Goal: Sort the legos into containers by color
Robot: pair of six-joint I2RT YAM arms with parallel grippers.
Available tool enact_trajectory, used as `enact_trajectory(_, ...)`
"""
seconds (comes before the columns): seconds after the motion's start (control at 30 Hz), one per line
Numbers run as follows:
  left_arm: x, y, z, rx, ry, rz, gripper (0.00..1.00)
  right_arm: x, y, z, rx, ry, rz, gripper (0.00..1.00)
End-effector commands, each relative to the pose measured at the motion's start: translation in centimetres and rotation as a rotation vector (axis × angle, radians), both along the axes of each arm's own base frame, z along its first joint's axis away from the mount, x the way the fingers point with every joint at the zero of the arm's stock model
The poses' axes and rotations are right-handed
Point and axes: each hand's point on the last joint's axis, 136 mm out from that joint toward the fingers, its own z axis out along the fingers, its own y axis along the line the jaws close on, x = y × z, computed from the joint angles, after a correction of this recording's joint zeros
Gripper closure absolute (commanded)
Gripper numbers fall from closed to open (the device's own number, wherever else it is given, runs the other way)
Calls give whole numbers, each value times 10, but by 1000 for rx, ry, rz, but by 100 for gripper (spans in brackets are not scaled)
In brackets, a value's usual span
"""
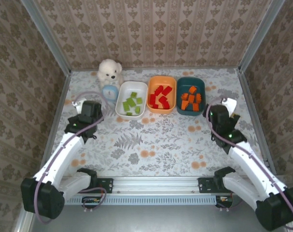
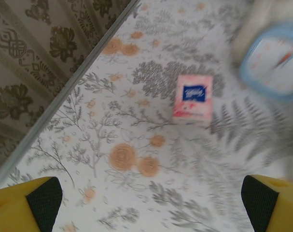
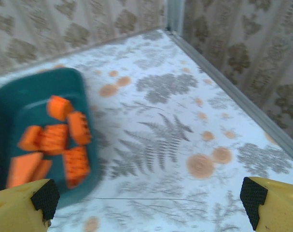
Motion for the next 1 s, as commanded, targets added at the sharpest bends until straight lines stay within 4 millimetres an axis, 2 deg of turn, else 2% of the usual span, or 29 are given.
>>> enact_trajectory(0.0,38,0,-1,152,-89,-141,0,21,-7,12,-131,-102,-7,0)
enact_trajectory(0.07,51,-6,-24,135,-59,-224,0,30,-5,-9,-180,-15,40,0)
enact_trajectory(0.27,87,-1,-60,72,-62,-247,0,48,-8,-52,-174,12,73,0)
enact_trajectory(0.33,100,-5,-68,62,-44,-284,0,55,-8,-60,-163,-6,102,0)
enact_trajectory(0.47,122,1,-66,76,-96,-320,0,74,-7,-56,-143,-82,154,0)
enact_trajectory(0.53,123,10,-68,49,-128,-295,0,82,-7,-55,-121,-117,172,0)
enact_trajectory(0.6,120,9,-67,42,-147,-309,0,85,-7,-62,-98,-138,184,0)
enact_trajectory(0.63,116,5,-65,53,-174,-324,0,86,-4,-69,-91,-140,197,0)
enact_trajectory(0.7,106,0,-61,83,-256,-337,0,88,1,-70,-93,-150,235,0)
enact_trajectory(0.8,92,6,-61,115,-383,-307,0,83,4,-69,-95,-177,252,0)
enact_trajectory(0.9,97,6,-66,91,-331,-303,0,87,12,-81,-93,-154,304,0)
enact_trajectory(0.97,99,10,-68,71,-307,-290,0,95,9,-78,-103,-182,285,0)
